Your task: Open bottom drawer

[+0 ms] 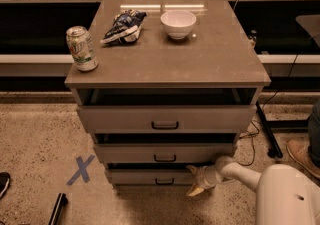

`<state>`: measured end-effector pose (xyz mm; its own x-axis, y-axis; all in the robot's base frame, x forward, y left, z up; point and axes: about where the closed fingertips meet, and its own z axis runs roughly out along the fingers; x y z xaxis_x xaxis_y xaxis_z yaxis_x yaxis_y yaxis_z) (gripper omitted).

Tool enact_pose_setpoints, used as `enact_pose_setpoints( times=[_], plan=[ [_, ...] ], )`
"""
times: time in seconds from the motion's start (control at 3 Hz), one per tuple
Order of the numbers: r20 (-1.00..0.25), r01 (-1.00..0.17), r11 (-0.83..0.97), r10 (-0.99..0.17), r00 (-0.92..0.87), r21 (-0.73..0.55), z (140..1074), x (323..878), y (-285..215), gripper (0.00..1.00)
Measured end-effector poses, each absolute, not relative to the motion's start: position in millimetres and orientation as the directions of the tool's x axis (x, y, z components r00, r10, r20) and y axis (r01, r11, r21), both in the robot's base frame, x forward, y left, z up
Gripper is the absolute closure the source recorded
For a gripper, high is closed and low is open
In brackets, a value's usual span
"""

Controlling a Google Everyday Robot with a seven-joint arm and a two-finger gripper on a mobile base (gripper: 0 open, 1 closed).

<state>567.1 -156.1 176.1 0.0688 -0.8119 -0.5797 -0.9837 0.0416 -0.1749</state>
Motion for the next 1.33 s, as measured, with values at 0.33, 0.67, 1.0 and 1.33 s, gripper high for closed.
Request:
enact_pose_setpoints(
  times=[0.33, 0.67, 1.0, 1.33],
  plan=[
    [-0.592, -0.984, 0.017, -0.800, 0.093, -0.178, 194.0, 547.0, -160.5, 0.37],
    [-0.606, -0.991, -0.002, -0.791, 0.083, -0.132, 201.3, 508.0, -169.2, 0.41],
    [-0.621, -0.998, -0.016, -0.782, 0.054, -0.066, 200.4, 468.4, -174.3, 0.48],
    [-0.672, -0.999, -0.035, -0.739, 0.047, -0.031, 213.0, 441.5, -175.1, 0.46]
  ],
)
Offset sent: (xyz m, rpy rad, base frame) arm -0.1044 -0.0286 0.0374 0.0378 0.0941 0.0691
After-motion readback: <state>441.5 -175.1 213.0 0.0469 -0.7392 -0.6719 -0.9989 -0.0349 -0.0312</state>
